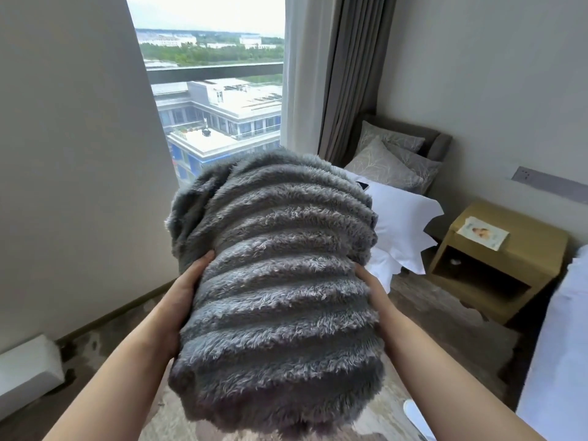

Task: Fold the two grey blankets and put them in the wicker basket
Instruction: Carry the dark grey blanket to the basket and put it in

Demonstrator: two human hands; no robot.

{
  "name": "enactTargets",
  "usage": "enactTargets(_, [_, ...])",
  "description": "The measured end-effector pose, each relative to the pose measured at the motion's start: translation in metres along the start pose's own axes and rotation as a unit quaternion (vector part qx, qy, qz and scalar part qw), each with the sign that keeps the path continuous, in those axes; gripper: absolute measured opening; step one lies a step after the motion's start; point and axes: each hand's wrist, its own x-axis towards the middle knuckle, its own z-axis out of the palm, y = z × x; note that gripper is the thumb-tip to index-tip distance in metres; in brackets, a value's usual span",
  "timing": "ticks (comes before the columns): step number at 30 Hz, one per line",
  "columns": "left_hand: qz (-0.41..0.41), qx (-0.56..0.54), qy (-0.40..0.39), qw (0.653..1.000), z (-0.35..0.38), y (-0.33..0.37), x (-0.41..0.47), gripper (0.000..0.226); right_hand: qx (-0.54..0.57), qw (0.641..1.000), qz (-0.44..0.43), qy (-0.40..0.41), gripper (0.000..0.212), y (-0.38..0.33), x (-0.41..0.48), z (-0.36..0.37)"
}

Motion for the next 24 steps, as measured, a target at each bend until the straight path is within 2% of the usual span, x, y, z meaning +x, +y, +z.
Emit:
enactTargets(3, [0.014,0.006,-0.001,1.0,-0.016,0.026,0.05,0.046,-0.013,0.999,-0.006,0.039,0.024,-0.011,0.05,0.017])
enactTargets(9, [0.009,0.003,-0.015,1.0,-0.063,0.077,0.166,0.045,0.019,0.998,0.018,0.058,0.033,-0.022,0.161,0.047])
enactTargets(15, [-0.007,0.003,-0.033,0.999,-0.1,0.137,0.281,0.045,0.028,0.996,0.013,0.081,0.031,-0.052,0.265,0.081])
enactTargets(19, [-0.028,0.003,-0.055,0.998,-0.117,0.161,0.347,0.041,0.035,0.994,0.021,0.097,0.031,-0.057,0.326,0.088])
enactTargets(24, [-0.047,0.018,-0.037,0.998,-0.134,0.182,0.43,0.045,0.032,0.993,0.044,0.102,0.032,-0.06,0.422,0.082])
